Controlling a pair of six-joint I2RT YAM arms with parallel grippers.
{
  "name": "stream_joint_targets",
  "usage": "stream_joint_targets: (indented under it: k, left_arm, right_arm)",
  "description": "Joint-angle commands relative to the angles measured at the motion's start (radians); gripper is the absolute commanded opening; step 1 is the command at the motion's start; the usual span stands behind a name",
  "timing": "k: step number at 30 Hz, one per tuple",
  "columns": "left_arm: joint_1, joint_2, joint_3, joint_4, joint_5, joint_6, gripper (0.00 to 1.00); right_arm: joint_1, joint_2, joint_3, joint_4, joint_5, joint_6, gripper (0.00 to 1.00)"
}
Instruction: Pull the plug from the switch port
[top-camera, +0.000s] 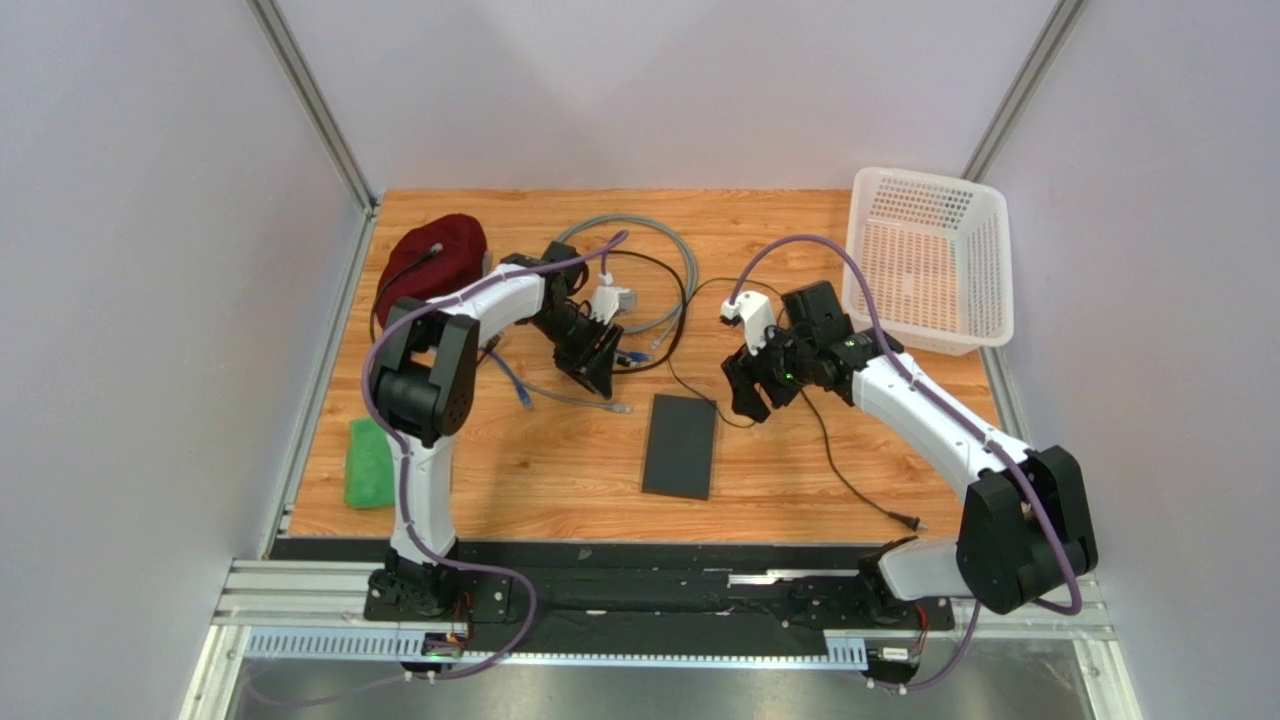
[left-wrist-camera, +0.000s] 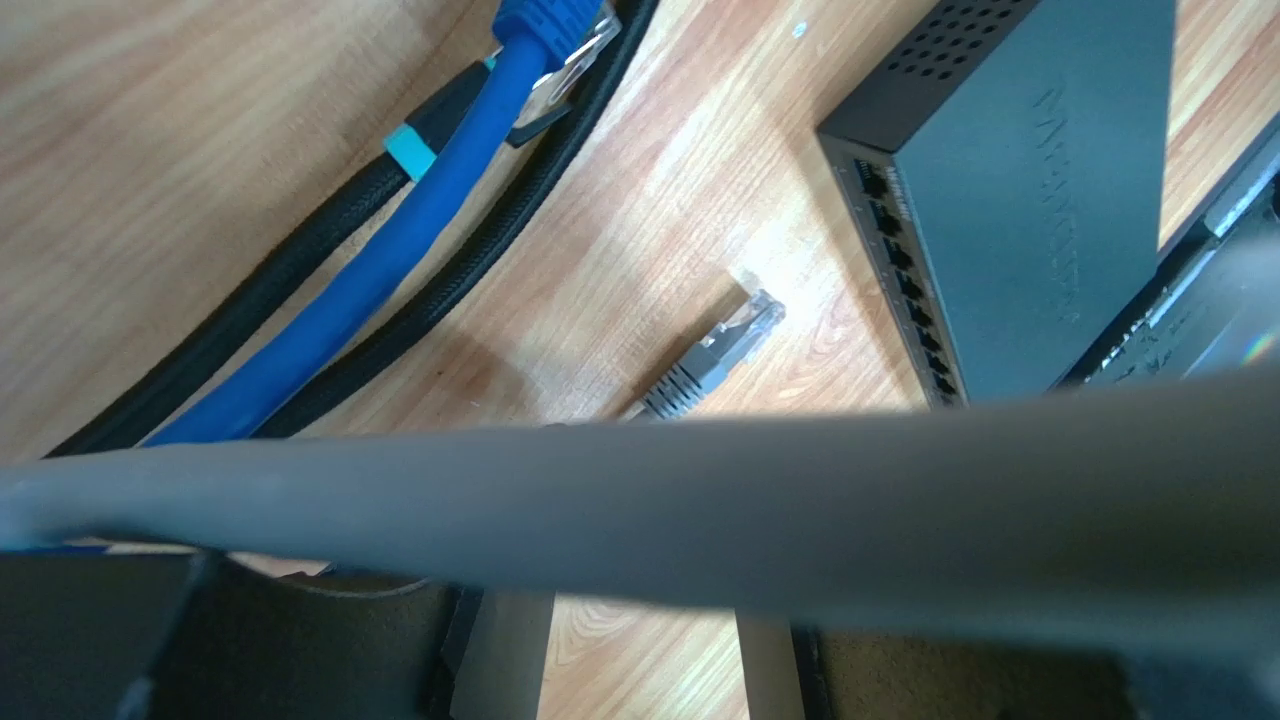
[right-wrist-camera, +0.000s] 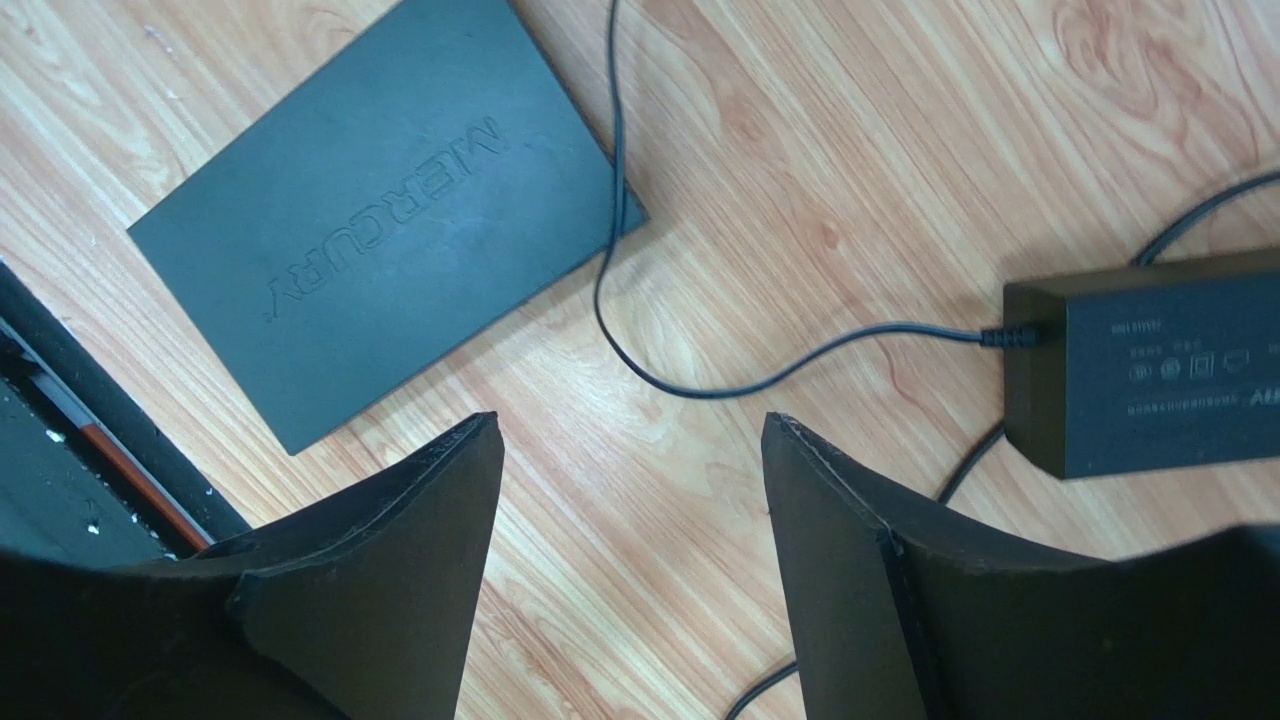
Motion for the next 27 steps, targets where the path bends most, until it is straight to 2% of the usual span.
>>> stream_joint_targets:
  k: [1, 9, 18, 22, 25, 27]
  left_arm:
    - [-0.002, 0.016, 0.028, 0.001, 0.019, -0.026, 0.51]
    - [-0.002, -0.021, -0.068, -0.025, -0.016, 0.016, 0.5]
    - [0.03, -0.194, -0.263, -0.113, -0.093, 0.1, 0.49]
    - [0.037, -0.292, -0.199, -0.136, -0.127, 0.155, 0.49]
    - [0.037, -0.327, -0.08, -0.122, -0.055, 0.168, 0.49]
    - [0.037, -0.332, -0.011, -0.12, 0.065, 0.156, 0.49]
  right_arm:
    - [-0.042, -0.01, -0.001, 0.028, -0.024, 0.032, 0.69]
    - [-0.053, 0.056, 0.039, 0.048, -0.04, 0.052, 0.69]
    - [-0.055, 0.099, 0.066, 0.068, -0.05, 0.078, 0.69]
    - [-0.055, 0.096, 0.069, 0.069, -0.047, 0.086, 0.69]
    - [-0.055, 0.091, 0.072, 0.074, -0.043, 0.094, 0.69]
    - [-0.055, 0.091, 0.08, 0.071, -0.038, 0.101, 0.7]
